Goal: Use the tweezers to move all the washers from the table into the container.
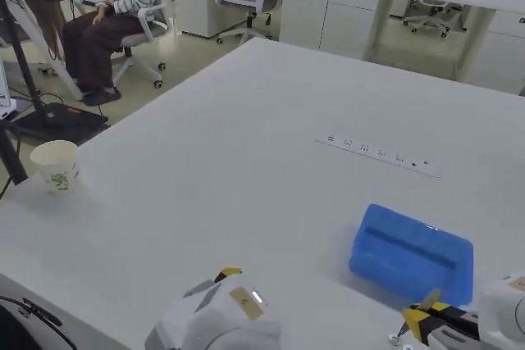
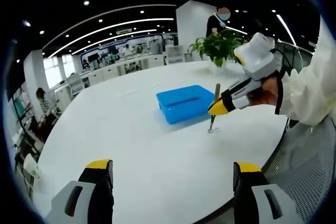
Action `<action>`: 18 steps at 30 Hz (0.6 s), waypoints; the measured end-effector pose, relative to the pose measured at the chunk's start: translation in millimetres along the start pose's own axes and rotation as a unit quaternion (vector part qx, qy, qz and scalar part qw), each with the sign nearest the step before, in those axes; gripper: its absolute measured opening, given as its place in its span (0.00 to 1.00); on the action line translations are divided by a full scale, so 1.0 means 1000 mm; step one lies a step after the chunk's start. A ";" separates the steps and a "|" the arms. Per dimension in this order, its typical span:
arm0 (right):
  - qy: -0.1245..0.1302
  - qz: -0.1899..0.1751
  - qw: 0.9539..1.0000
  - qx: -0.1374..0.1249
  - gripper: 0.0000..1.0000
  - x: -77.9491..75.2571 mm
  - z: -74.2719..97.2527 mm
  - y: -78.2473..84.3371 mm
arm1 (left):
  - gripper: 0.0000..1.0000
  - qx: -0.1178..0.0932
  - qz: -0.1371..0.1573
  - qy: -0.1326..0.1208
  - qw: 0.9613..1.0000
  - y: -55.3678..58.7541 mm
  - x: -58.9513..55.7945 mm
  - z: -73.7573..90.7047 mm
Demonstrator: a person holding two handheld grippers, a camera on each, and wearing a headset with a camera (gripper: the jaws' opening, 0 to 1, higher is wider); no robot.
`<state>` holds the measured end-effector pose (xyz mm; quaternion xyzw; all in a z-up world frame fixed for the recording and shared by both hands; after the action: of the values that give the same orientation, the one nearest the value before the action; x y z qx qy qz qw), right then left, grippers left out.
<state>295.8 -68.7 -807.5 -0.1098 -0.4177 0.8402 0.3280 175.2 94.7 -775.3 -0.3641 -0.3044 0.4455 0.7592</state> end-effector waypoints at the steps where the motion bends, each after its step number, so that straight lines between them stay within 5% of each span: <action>1: 0.000 -0.001 1.000 0.000 0.04 0.000 0.000 0.000 | 0.97 0.001 0.000 -0.001 1.000 0.000 0.000 0.000; 18: 0.002 0.008 1.000 -0.003 0.04 0.009 0.001 0.001 | 0.97 0.004 -0.002 -0.001 1.000 0.001 0.000 -0.001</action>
<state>288.0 -63.6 -807.0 -0.1161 -0.4182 0.8416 0.3215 175.4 94.7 -776.8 -0.3601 -0.3043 0.4457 0.7610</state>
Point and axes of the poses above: the centre of the closed fingertips' face, and the gripper's own axes: z roughly backward along the fingers, x roughly to its left, y roughly out of its underside, the point moved 4 cm from there along z, roughly backward along the fingers, and after that the axes turned 4 degrees about -z, right-handed, at the moved point
